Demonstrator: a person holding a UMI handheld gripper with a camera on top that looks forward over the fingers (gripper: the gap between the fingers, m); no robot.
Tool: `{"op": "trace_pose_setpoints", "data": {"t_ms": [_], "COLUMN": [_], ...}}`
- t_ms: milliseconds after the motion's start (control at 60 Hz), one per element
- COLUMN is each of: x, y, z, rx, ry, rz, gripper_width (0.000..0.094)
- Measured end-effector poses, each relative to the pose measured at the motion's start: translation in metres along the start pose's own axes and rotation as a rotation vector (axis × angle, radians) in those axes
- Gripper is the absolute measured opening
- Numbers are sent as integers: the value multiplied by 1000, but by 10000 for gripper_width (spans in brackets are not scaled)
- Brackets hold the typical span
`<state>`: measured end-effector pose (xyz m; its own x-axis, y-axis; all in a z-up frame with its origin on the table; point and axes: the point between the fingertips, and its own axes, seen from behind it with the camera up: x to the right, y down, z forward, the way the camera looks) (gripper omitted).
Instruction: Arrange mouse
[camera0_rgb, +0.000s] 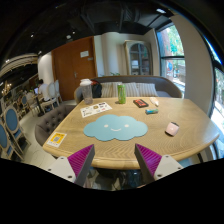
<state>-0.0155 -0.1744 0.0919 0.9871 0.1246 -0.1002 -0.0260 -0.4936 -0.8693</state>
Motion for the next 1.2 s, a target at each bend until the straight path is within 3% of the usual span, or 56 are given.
{"op": "trace_pose_setpoints", "data": {"t_ms": [267, 533, 783, 833, 1200], "x": [30, 133, 235, 248, 283], "y": [1, 10, 28, 17, -6], "z": [3, 43, 106, 113, 176], "rx": [26, 15, -74, -52, -137], "ry": [21, 100, 196, 201, 257], "rz": [-16, -5, 113, 128, 93], "gripper_width": [830, 831, 822, 818, 795]}}
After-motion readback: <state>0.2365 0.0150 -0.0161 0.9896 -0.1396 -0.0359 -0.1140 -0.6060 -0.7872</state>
